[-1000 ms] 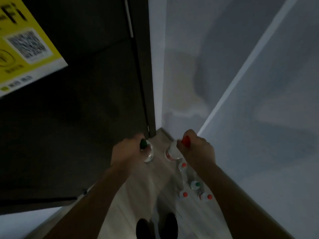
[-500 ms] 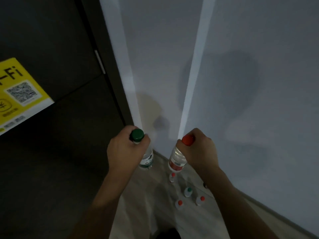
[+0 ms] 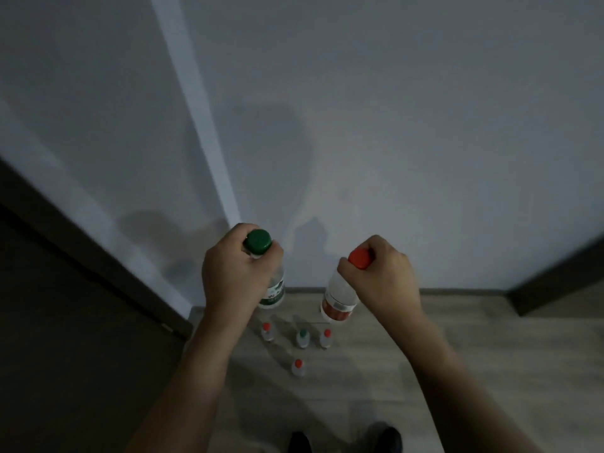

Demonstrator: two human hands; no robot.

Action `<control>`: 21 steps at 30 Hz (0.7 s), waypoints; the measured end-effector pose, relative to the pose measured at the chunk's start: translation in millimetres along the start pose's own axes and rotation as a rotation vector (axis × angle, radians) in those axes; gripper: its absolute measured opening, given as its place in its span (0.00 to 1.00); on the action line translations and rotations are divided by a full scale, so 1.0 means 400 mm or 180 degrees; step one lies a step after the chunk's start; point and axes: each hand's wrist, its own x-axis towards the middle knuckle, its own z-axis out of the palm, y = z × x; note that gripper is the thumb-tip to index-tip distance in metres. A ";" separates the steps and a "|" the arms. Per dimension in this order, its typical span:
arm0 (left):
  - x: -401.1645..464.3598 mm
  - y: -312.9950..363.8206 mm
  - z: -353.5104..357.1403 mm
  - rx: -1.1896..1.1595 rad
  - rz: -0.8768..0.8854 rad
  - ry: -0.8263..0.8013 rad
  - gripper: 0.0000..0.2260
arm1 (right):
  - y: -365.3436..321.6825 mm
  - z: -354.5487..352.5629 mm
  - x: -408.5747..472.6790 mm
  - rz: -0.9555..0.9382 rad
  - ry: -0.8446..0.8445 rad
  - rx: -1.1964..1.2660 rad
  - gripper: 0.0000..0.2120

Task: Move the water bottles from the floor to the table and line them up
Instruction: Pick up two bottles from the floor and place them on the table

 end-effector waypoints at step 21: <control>-0.341 0.622 0.619 -0.0895 0.1136 -0.1634 0.04 | 0.595 -0.684 -0.244 0.1334 0.1628 0.0031 0.10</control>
